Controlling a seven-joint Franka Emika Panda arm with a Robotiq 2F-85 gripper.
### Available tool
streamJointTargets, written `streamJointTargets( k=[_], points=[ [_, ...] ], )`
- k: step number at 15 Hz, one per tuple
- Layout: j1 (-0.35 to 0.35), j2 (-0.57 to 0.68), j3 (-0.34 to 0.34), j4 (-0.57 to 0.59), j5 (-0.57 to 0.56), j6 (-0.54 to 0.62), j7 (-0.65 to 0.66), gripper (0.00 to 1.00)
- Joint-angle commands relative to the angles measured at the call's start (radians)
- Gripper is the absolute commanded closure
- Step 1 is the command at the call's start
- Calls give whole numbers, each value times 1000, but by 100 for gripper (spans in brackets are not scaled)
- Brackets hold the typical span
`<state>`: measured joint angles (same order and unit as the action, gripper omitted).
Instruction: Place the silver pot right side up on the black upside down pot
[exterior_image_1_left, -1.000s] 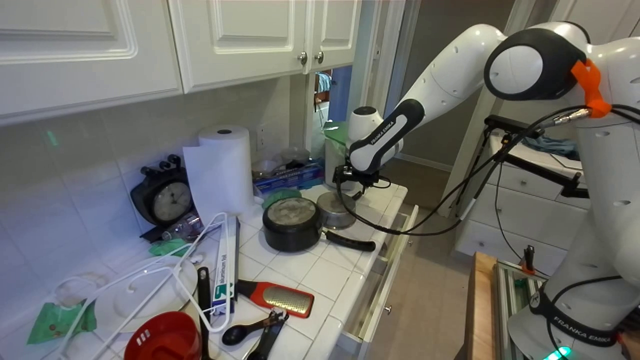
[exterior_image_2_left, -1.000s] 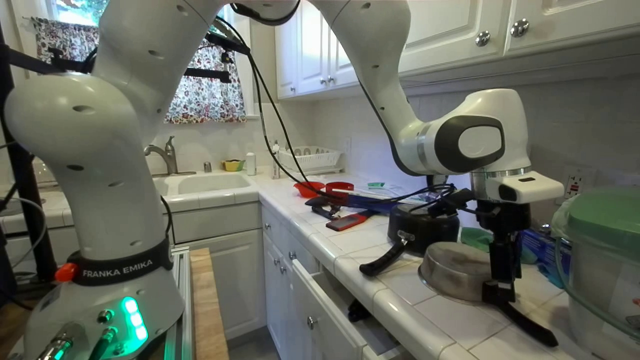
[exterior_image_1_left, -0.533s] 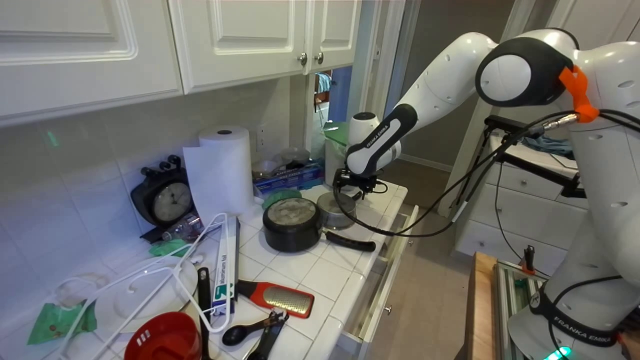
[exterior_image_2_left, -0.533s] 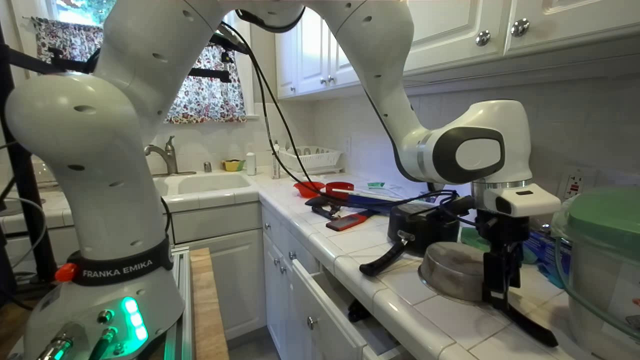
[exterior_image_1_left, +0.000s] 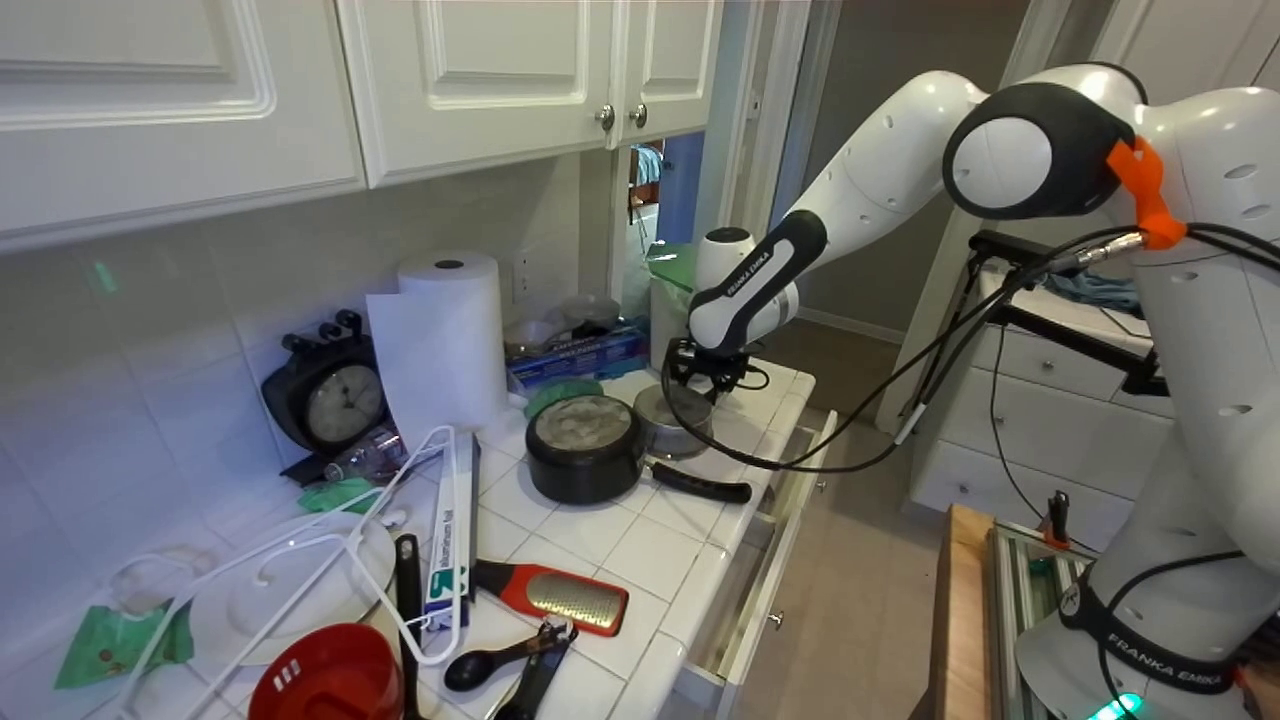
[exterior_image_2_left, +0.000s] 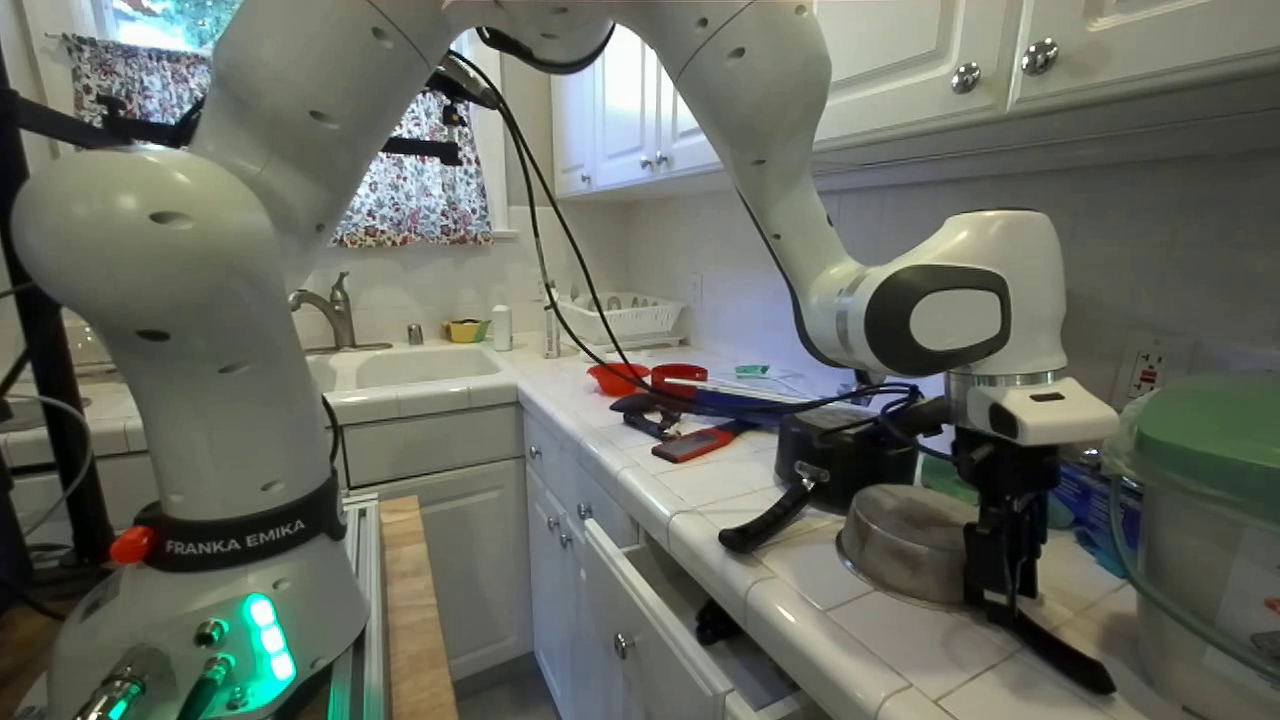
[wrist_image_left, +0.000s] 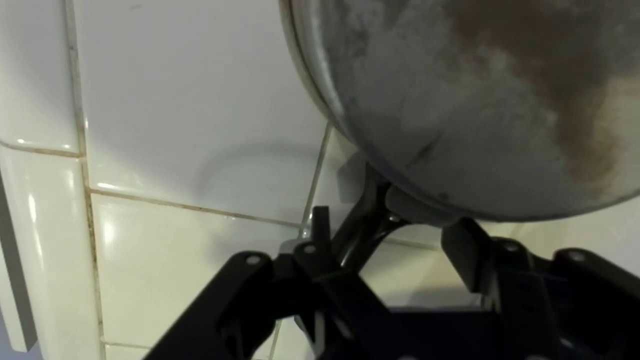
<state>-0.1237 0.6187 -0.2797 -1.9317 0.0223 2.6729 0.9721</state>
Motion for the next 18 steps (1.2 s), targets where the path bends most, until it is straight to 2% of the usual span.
streamJointTargets(
  k=[1,2,3,4,5,6,12,13,15,18],
  points=[
    [16,30,-14,40,39,-19,20,16],
    [17,32,-14,43,40,-20,24,15],
    [15,33,-12,47,42,-23,26,8],
    [16,35,-12,49,43,-23,31,52],
    [16,36,-12,51,45,-26,34,47],
    [15,36,-11,53,47,-28,36,48],
    [12,48,-5,63,56,-39,39,91],
    [15,50,-7,65,54,-38,43,94],
    [16,51,-8,66,53,-42,46,89],
    [14,50,-5,67,55,-47,49,90]
  ],
)
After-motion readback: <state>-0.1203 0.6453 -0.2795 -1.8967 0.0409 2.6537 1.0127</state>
